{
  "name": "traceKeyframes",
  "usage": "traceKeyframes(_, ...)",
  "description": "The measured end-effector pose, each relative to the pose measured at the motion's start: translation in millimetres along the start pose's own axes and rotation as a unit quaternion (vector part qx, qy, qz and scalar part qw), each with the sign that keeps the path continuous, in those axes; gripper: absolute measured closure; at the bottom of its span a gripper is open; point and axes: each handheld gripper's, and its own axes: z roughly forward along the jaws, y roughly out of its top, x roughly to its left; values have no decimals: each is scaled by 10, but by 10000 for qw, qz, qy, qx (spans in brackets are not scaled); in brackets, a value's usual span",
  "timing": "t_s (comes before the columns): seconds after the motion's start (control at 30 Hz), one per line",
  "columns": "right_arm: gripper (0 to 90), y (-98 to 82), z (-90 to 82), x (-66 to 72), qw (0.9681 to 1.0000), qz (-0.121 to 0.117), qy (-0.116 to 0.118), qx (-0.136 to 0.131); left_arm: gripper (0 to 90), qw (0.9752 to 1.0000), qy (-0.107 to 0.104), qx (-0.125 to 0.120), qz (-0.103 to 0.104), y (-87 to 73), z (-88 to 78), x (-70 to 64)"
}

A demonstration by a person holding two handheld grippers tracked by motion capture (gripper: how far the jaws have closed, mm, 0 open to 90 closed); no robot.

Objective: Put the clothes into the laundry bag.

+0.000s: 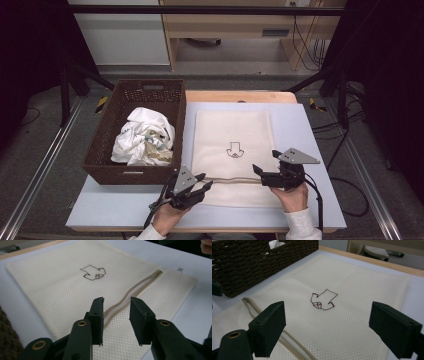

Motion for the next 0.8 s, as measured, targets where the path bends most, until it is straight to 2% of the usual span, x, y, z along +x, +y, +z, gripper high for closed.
traceKeyframes(0.03,155,-7,28,25,10000,-32,18,40,673,10000,-19,31,16,-14,31,-17)
traceKeyframes(0.27,185,-37,121,81,9998,-62,115,136,754,9996,-122,210,130,-75,189,-94)
traceKeyframes(0.5,245,-109,258,162,9992,-123,218,311,821,9982,-211,497,265,-155,363,-172)
traceKeyframes(0.6,274,-141,310,185,9992,-154,265,268,857,9976,-233,595,285,-185,413,-191)
traceKeyframes(0.8,314,-210,449,228,9978,-168,379,514,888,9960,-343,748,355,-222,490,-226)
